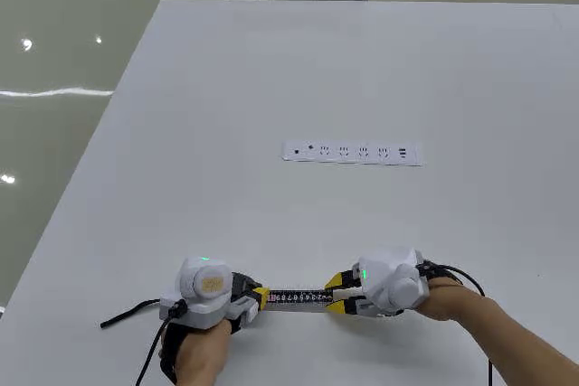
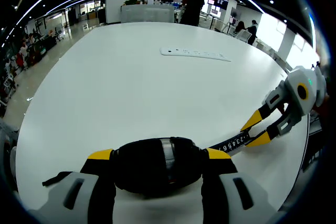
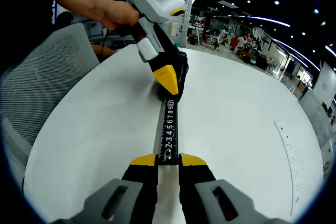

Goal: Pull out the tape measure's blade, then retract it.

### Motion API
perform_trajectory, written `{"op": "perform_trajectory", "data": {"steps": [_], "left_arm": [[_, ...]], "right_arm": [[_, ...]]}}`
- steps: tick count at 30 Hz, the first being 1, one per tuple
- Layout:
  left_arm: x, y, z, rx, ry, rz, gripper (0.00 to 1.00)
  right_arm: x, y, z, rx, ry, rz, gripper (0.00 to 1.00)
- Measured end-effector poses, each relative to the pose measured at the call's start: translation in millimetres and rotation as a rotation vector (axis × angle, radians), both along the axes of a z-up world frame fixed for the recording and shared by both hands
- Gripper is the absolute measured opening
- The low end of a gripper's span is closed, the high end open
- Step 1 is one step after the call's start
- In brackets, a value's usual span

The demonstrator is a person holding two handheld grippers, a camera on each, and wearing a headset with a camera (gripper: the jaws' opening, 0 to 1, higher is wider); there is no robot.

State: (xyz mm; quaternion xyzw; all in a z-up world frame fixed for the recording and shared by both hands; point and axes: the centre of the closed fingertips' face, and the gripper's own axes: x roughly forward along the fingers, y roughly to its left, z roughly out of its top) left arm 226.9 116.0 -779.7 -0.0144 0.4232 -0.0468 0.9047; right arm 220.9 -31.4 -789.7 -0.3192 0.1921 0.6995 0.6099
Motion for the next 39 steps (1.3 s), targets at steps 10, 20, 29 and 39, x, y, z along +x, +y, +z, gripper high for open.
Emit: {"op": "perform_trajectory", "data": {"steps": [10, 20, 29, 39], "left_arm": [[2.1, 0.9, -6.3, -0.002, 0.0, -0.002, 0.62], [0.6, 0.4, -2.6, -0.006, 0.001, -0.002, 0.62], [0.1, -1.8, -2.2, -0.005, 0.002, -0.006, 0.62], [0.4, -1.7, -2.2, -0.012, 0.005, -0.01, 0.62]], "right_arm": [[-0.6, 7.4, -0.5, 0.005, 0.001, 0.003, 0.14], [-1.4, 12.3, 0.3, 0.01, 0.002, 0.002, 0.14], [-2.3, 16.9, 0.1, 0.012, 0.002, 0.004, 0.14], [-3.2, 25.6, -0.4, 0.019, 0.003, 0.006, 0.14]]}}
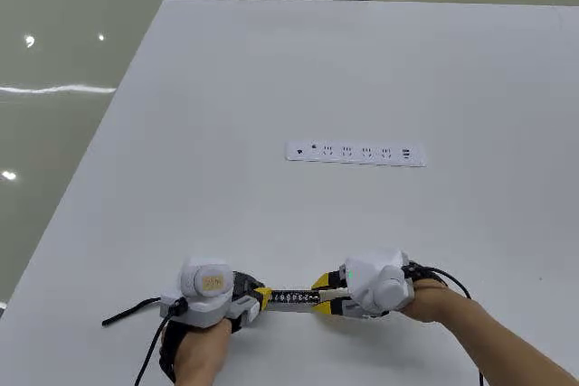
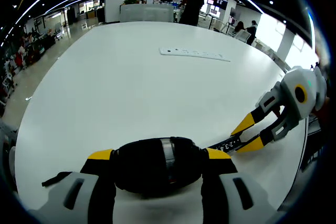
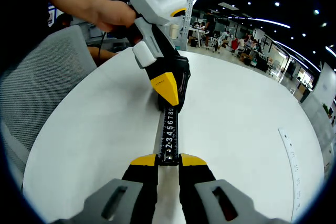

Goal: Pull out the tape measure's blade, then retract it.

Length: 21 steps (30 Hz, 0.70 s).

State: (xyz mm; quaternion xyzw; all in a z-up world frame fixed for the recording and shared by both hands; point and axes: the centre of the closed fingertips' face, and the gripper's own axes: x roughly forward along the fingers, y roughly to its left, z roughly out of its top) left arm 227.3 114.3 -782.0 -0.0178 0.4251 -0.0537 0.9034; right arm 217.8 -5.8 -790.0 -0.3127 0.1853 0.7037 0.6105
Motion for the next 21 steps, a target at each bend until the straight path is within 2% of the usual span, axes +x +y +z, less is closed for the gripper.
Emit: {"op": "perform_trajectory", "data": {"steps": [21], "left_arm": [[1.5, 0.0, 0.3, -0.008, 0.004, -0.013, 0.62]], "right_arm": [[-2.4, 15.6, -0.8, 0.014, 0.004, 0.0, 0.14]]}}
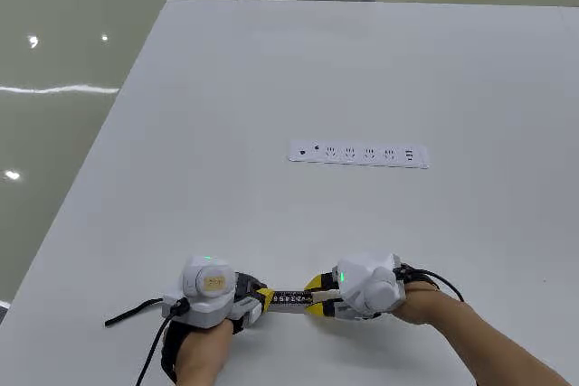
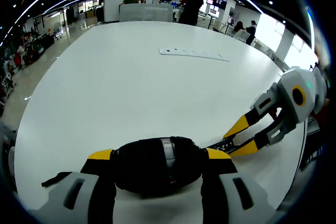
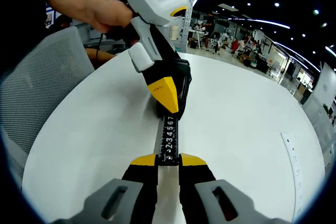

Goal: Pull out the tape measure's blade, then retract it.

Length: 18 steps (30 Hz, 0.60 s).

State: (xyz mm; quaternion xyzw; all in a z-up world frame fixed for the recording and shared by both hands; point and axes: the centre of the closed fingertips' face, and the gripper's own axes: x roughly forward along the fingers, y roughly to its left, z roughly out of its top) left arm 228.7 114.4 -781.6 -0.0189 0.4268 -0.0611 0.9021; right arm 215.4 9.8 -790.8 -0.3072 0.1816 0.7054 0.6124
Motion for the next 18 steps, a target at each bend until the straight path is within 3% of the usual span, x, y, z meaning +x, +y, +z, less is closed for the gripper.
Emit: {"op": "perform_trajectory", "data": {"steps": [18], "left_arm": [[0.6, 1.1, -4.5, -0.001, 0.007, -0.013, 0.61]], "right_arm": [[-0.6, 8.8, -2.5, -0.001, -0.005, 0.005, 0.14]]}}
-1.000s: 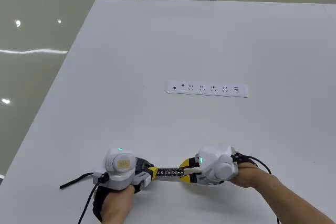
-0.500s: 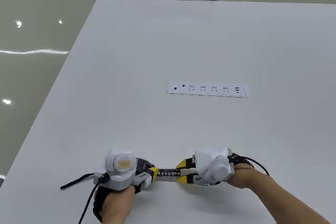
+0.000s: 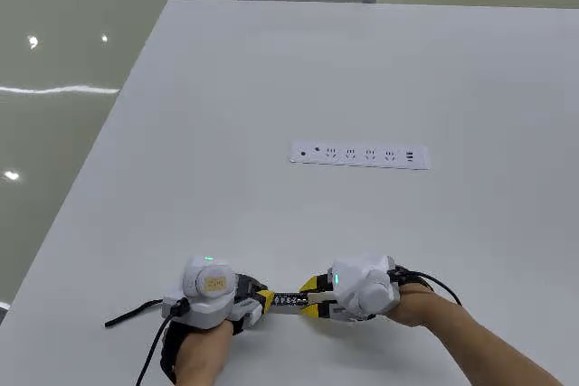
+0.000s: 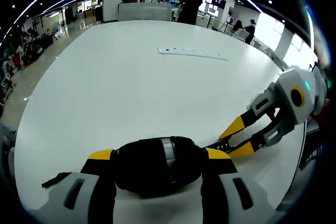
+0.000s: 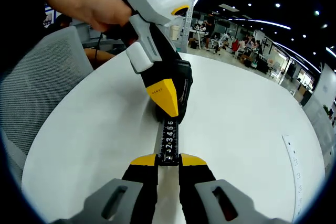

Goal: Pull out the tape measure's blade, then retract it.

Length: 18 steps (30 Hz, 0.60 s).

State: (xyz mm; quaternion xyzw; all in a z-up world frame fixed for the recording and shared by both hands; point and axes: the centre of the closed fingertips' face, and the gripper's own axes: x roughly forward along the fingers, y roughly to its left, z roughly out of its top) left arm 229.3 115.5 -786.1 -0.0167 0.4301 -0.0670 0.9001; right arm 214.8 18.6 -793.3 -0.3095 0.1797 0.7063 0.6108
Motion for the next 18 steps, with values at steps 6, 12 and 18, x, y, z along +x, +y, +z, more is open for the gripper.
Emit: {"op": "perform_trajectory", "data": {"steps": [6, 12, 18], "left_arm": [[-2.6, 0.2, 2.9, 0.0, 0.0, -0.002, 0.61], [-2.4, 0.1, 3.0, -0.002, 0.0, -0.006, 0.61], [-1.6, -0.1, 2.4, -0.006, 0.0, -0.01, 0.61]], "right_arm": [[-0.6, 2.6, -0.6, 0.002, 0.004, -0.002, 0.14], [-1.1, 5.8, -1.1, 0.004, 0.004, 0.004, 0.14], [-1.0, 9.1, -1.6, 0.006, 0.003, 0.008, 0.14]]}}
